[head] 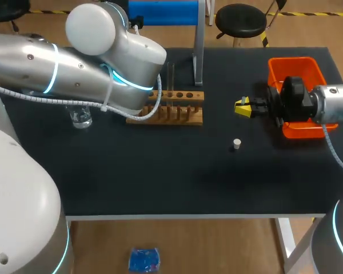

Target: Invert the test tube, pick up the pipette, mount the tip to pipette, aspirate from beaker and dispense into the tube, eject the tip, return the pipette, and cap with the stopper.

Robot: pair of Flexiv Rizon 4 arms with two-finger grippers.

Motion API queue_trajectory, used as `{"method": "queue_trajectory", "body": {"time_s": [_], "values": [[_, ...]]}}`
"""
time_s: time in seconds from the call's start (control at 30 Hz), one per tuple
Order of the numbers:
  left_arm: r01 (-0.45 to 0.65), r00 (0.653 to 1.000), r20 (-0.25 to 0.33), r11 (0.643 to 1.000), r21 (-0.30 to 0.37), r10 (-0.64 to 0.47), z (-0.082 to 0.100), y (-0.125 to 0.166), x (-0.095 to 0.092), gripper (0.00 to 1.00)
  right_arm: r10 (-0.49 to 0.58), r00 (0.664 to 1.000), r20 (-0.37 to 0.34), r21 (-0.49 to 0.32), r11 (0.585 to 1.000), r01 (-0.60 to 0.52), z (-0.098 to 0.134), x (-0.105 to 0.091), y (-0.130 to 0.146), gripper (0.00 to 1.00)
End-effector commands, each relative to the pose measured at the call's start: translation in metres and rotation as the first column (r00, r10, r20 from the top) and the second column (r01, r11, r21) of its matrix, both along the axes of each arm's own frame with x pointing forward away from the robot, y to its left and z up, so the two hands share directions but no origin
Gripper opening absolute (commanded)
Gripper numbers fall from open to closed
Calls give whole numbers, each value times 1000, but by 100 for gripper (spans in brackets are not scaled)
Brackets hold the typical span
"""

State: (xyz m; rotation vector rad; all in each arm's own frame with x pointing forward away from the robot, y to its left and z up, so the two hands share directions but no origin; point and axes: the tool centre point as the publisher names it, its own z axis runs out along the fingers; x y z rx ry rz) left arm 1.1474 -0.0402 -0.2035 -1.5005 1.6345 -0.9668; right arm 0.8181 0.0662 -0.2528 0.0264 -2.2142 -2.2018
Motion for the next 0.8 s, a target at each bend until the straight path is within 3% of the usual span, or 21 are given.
{"method": "queue_trajectory", "body": {"time_s": [0.03, 0.8], "values": [[-1, 1000, 4, 1000, -2, 1, -4, 0, 5, 100, -1, 1000, 1, -1, 1000, 1, 0, -1, 0, 0], [35, 998, 57, 999, 9, -35, -3, 4, 14, 100, -1, 1000, 1, -1, 1000, 1, 0, -1, 0, 0]]}}
